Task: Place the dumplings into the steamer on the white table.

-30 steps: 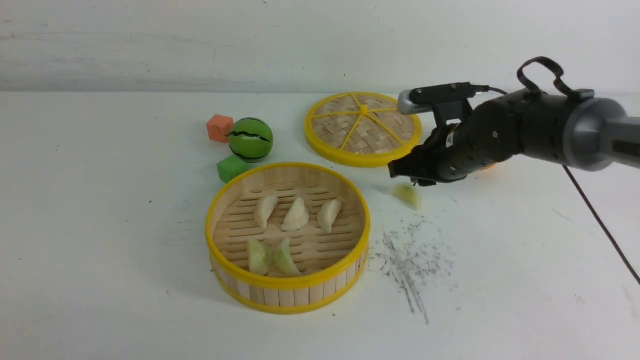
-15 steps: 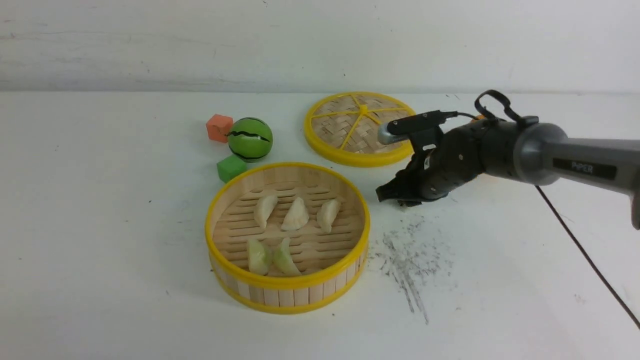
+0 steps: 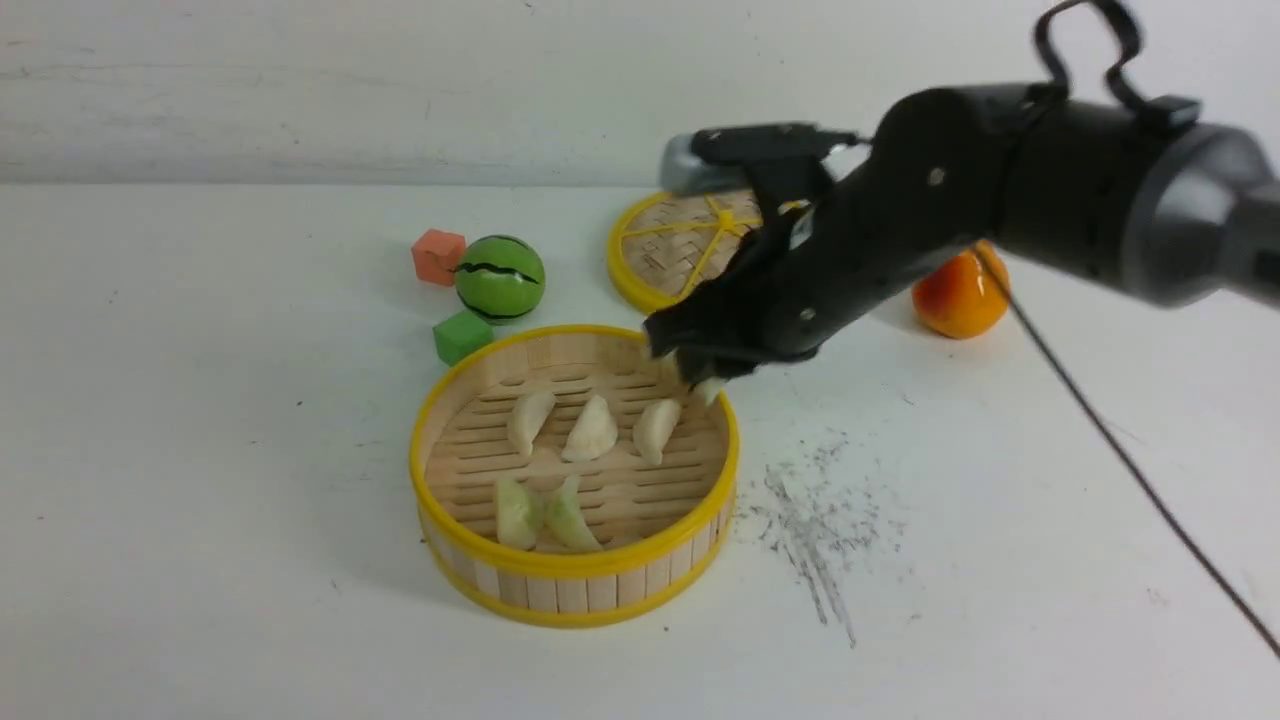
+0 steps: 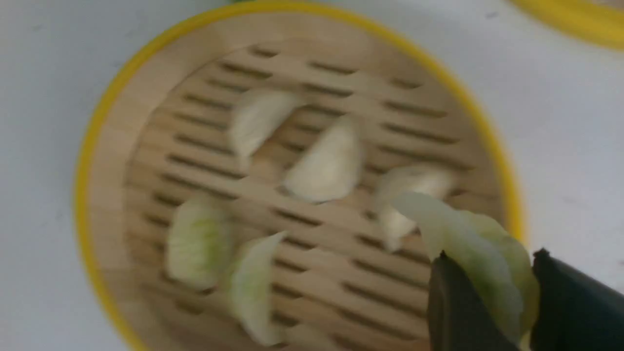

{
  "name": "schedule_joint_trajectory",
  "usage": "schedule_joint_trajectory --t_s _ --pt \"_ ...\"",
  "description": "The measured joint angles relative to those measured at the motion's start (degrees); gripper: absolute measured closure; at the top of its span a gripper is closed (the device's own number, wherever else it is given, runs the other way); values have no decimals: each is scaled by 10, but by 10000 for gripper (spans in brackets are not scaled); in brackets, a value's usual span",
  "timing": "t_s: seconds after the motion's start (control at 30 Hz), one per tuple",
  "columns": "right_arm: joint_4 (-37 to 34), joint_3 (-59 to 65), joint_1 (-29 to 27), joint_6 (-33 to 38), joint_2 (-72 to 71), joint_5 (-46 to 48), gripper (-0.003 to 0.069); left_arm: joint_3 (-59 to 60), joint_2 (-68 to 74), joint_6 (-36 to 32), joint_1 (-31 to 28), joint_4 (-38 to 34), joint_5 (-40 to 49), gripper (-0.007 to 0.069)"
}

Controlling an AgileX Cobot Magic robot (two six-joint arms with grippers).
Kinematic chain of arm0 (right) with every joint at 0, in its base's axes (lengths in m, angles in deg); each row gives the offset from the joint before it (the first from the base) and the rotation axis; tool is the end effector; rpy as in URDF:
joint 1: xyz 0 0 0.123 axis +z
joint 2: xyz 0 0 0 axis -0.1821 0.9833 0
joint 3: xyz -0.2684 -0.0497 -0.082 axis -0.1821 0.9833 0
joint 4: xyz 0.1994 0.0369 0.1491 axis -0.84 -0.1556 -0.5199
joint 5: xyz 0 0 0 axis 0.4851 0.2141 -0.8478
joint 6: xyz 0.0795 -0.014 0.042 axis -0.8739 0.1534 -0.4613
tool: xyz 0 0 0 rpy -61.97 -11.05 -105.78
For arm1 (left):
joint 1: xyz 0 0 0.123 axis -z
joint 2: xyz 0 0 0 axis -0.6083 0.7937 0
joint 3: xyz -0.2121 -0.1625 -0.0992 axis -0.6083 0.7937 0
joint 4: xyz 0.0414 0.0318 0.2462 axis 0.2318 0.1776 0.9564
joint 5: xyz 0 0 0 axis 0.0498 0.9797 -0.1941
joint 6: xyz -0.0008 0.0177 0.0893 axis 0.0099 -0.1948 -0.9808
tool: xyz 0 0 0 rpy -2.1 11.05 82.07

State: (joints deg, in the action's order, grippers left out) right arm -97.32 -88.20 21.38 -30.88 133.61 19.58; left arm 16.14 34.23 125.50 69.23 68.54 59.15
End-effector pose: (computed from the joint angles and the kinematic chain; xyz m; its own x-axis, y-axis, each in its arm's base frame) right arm 0.3613 0.2409 0.2675 -0.7762 -0.2270 -0.5882 -0.4434 0.8598 0.2533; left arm 0.0389 0.0104 0.2796 -0.3473 -0.1796 -0.9204 0.1262 0.9636 -0.2357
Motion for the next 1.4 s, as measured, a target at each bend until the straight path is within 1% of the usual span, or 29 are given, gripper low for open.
schedule_joint_trajectory --t_s 0.07,0.1,0.23,0.37,0.43,0.5,0.57,0.67,0.77,0.87,0.97,1.03,1.1,1.13,1.2,1.27,1.3,1.33,1.37,1.4 --pt "-2 8 31 1 22 -30 465 0 0 0 0 1 0 442" --pt "-2 9 37 1 29 -39 465 0 0 0 0 1 0 442" --pt "0 9 44 -8 70 -74 465 0 0 0 0 2 0 440" --pt "6 9 44 -36 94 -66 464 0 0 0 0 2 0 439" --pt "9 9 43 -42 94 -58 450 0 0 0 0 2 0 438" --pt "9 9 42 -52 94 -40 398 0 0 0 0 3 0 435" --pt "10 9 42 -55 94 -32 319 0 0 0 0 3 0 434" --pt "11 9 42 -55 86 -28 254 0 0 0 0 3 0 431" --pt "13 10 42 -55 68 -26 227 0 0 0 0 3 0 431" --pt "31 10 42 -55 28 -17 229 0 0 0 0 3 0 431" --pt "73 10 42 -55 -28 5 260 0 0 0 0 3 0 430" --pt "121 10 42 -55 -81 43 306 0 0 0 0 4 0 428" --pt "179 10 42 -55 -137 97 375 0 0 0 0 4 0 427" --pt "232 11 42 -55 -184 132 425 0 0 0 0 4 0 424" --pt "302 20 42 -60 -247 179 509 0 0 0 0 4 0 421" --pt "356 39 39 -70 -305 208 585 0 0 0 0 4 0 417" --pt "372 54 37 -77 -327 217 622 0 0 0 0 4 0 417" --pt "400 86 29 -93 -378 226 663 0 0 0 0 4 0 414" --pt "405 97 25 -97 -399 227 669 0 0 0 0 4 0 413" --pt "415 147 16 -116 -450 225 678 0 0 0 0 4 0 410"
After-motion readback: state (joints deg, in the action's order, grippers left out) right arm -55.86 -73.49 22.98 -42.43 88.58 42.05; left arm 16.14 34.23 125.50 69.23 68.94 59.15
